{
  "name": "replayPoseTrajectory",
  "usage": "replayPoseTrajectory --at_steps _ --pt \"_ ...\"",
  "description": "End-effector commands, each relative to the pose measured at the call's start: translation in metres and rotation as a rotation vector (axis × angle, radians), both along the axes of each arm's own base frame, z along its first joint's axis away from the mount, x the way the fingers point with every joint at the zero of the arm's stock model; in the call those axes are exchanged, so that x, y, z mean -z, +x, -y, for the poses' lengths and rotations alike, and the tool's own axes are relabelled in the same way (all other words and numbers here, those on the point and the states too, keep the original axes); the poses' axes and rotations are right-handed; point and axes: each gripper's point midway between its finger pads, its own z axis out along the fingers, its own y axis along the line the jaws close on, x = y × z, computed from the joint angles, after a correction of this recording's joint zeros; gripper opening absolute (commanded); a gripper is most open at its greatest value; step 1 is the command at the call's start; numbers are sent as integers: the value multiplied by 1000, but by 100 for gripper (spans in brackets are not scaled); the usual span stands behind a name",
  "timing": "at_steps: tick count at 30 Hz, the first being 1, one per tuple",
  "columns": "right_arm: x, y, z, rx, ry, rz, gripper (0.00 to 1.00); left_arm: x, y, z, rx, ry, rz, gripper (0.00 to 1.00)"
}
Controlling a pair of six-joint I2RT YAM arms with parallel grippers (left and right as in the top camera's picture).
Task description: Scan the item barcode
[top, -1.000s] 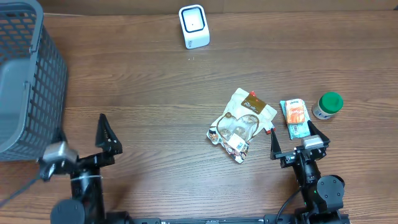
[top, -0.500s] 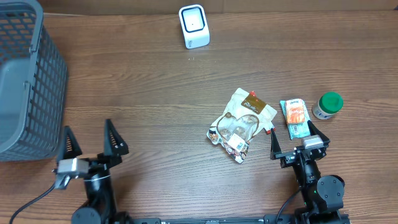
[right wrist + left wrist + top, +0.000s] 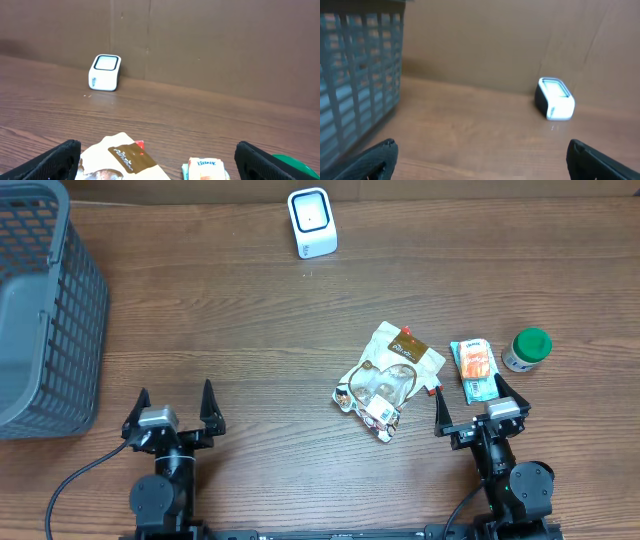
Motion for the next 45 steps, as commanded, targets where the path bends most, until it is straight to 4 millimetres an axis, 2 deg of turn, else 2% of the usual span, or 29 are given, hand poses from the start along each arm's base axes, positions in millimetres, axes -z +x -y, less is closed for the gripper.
replayPoseTrajectory --at_steps 1,5,45 --pt "2 0 1 4 -3 5 100 12 -1 -3 -17 64 -51 100" --pt "2 0 1 4 -3 5 100 13 -1 -2 -11 106 -60 100" --pt "2 0 1 4 -3 5 100 13 -1 -2 -12 105 -60 100"
